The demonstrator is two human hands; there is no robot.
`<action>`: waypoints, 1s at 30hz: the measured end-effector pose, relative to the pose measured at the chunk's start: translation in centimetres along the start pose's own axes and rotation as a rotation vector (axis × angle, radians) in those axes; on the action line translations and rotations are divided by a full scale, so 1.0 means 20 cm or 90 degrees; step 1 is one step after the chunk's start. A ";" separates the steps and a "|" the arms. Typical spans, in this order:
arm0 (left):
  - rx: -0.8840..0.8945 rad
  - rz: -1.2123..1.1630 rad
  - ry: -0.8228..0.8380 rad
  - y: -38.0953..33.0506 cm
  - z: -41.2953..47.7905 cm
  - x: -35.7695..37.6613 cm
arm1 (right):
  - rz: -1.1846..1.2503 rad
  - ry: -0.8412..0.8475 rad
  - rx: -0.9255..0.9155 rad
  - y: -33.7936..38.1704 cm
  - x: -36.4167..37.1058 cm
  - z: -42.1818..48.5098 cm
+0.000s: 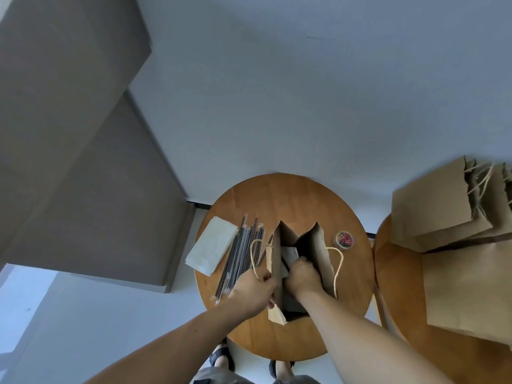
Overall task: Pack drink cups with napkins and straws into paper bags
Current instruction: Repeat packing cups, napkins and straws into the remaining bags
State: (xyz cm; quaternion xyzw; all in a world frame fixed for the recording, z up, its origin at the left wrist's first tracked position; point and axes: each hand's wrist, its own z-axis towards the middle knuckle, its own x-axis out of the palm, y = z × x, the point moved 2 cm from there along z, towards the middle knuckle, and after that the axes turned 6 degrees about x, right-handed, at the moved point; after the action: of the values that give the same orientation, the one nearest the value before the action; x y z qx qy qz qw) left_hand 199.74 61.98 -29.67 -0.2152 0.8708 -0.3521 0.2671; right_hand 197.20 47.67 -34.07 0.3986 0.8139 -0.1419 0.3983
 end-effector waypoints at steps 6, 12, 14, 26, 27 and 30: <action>0.012 0.031 -0.019 -0.03 0.03 -0.02 | -0.071 -0.006 -0.094 0.06 -0.21 -0.16; 0.037 0.076 -0.002 -0.05 0.04 -0.02 | -0.063 -0.278 -0.183 -0.07 -0.59 -0.26; 0.052 0.085 -0.001 -0.06 0.05 -0.02 | 0.003 -0.187 -0.094 -0.15 -0.64 -0.25; 0.098 0.155 0.261 -0.11 -0.01 0.14 | 0.550 0.234 -0.009 -0.25 -0.39 -0.31; 0.096 0.181 0.240 -0.12 -0.01 0.15 | 0.559 0.227 -0.014 -0.25 -0.38 -0.31; 0.062 0.235 0.152 -0.13 -0.03 0.21 | 0.600 0.212 -0.027 -0.23 -0.36 -0.30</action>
State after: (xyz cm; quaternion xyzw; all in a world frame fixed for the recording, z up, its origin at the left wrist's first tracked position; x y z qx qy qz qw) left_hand 196.71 58.22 -28.79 0.0044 0.9027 -0.3622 0.2320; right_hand 193.05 44.09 -25.05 0.7318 0.6009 0.1359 0.2915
